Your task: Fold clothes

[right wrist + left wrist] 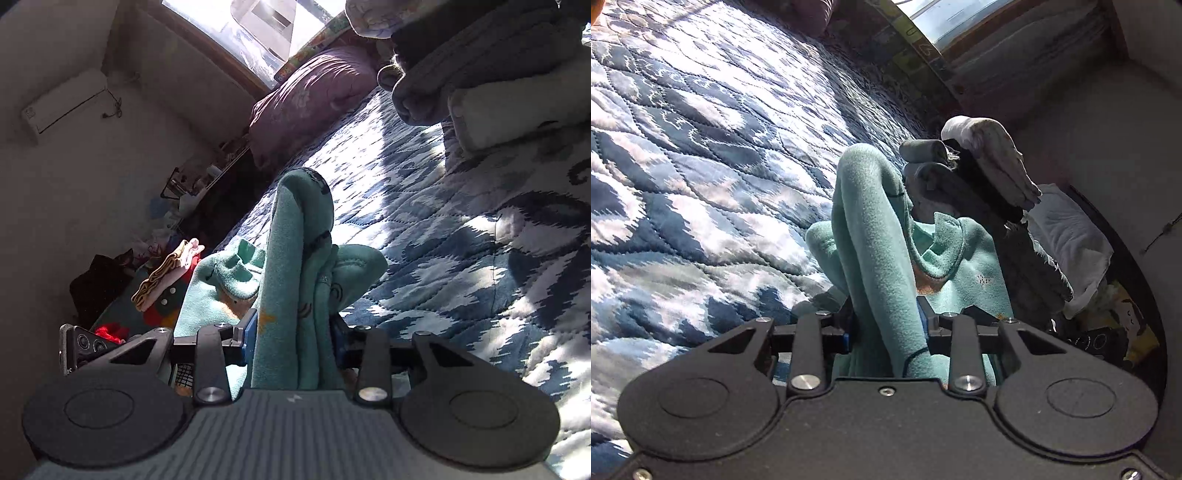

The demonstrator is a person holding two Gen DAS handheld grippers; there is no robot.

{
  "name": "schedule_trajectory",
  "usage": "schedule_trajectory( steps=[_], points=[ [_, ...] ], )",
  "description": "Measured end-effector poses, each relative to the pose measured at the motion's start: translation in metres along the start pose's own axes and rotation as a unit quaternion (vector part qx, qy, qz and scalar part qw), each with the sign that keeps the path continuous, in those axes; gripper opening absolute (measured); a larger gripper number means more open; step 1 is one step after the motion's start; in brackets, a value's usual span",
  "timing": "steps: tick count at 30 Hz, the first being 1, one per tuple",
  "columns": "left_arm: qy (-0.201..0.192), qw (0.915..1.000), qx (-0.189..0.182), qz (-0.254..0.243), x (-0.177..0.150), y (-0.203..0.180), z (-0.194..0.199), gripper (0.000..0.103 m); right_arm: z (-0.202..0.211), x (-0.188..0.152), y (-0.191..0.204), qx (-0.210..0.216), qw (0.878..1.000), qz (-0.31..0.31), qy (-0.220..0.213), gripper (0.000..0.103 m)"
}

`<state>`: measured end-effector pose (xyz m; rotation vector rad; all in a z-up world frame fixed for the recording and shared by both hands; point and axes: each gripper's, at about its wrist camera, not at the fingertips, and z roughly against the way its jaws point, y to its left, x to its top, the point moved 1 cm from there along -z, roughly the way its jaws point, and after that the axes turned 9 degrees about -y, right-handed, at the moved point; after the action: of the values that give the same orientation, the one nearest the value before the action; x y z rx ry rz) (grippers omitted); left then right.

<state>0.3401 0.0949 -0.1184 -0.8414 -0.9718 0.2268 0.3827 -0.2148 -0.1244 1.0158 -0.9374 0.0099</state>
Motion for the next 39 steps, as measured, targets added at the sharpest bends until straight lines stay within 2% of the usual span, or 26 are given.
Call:
schedule_trajectory(
  steps=[4, 7, 8, 9, 11, 13, 17, 20, 21, 22, 23, 25, 28, 35, 39],
  points=[
    [-0.016, 0.9992, -0.024, -0.028, 0.025, -0.011, -0.026, 0.029, 0.001, 0.026, 0.002, -0.002, 0.997, 0.038, -0.064, 0.04],
    [-0.013, 0.9987, -0.022, -0.043, 0.037, -0.008, -0.054, 0.029, -0.012, 0.037, -0.012, -0.029, 0.997, 0.028, -0.071, 0.041],
    [-0.005, 0.9988, -0.002, -0.049, 0.037, -0.003, -0.062, 0.03, -0.018, 0.039, -0.018, -0.045, 0.996, 0.023, -0.067, 0.046],
    [0.004, 0.9983, 0.022, -0.054, 0.037, 0.001, -0.07, 0.035, -0.024, 0.04, -0.025, -0.075, 0.996, 0.019, -0.053, 0.057],
    [0.015, 0.9961, 0.059, -0.063, 0.036, 0.011, -0.079, 0.04, -0.031, 0.037, -0.037, -0.118, 0.992, 0.022, -0.035, 0.059],
    [0.008, 0.9963, 0.064, -0.057, 0.038, 0.019, -0.075, 0.047, -0.026, 0.039, -0.042, -0.122, 0.991, 0.024, -0.046, 0.06],
    [-0.019, 0.9968, 0.069, -0.035, 0.047, 0.025, -0.066, 0.051, -0.017, 0.047, -0.036, -0.115, 0.988, 0.052, -0.093, 0.06],
    [-0.023, 0.9978, 0.058, -0.021, 0.046, 0.027, -0.067, 0.05, -0.026, 0.045, -0.034, -0.103, 0.989, 0.071, -0.083, 0.058],
    [-0.021, 0.9981, 0.053, -0.023, 0.044, 0.026, -0.068, 0.049, -0.027, 0.044, -0.033, -0.098, 0.989, 0.076, -0.077, 0.05],
    [-0.018, 0.9984, 0.048, -0.025, 0.043, 0.024, -0.069, 0.041, -0.028, 0.042, -0.031, -0.093, 0.99, 0.081, -0.072, 0.041],
    [-0.019, 0.9983, 0.047, -0.028, 0.041, 0.022, -0.07, 0.036, -0.027, 0.04, -0.028, -0.092, 0.99, 0.086, -0.069, 0.038],
    [-0.021, 0.9982, 0.04, -0.04, 0.04, 0.017, -0.07, 0.022, -0.027, 0.039, -0.024, -0.086, 0.99, 0.09, -0.064, 0.027],
    [-0.027, 0.9983, 0.014, -0.051, 0.04, 0.01, -0.064, 0.015, -0.018, 0.04, -0.021, -0.066, 0.992, 0.079, -0.071, 0.02],
    [-0.046, 0.9947, -0.05, -0.077, 0.039, -0.01, -0.029, 0.014, 0.01, 0.037, -0.008, 0.013, 0.994, 0.047, -0.097, 0.019],
    [-0.054, 0.9924, -0.074, -0.083, 0.031, -0.021, -0.006, 0.014, 0.03, 0.028, -0.002, 0.035, 0.994, 0.03, -0.099, 0.019]
  ],
)
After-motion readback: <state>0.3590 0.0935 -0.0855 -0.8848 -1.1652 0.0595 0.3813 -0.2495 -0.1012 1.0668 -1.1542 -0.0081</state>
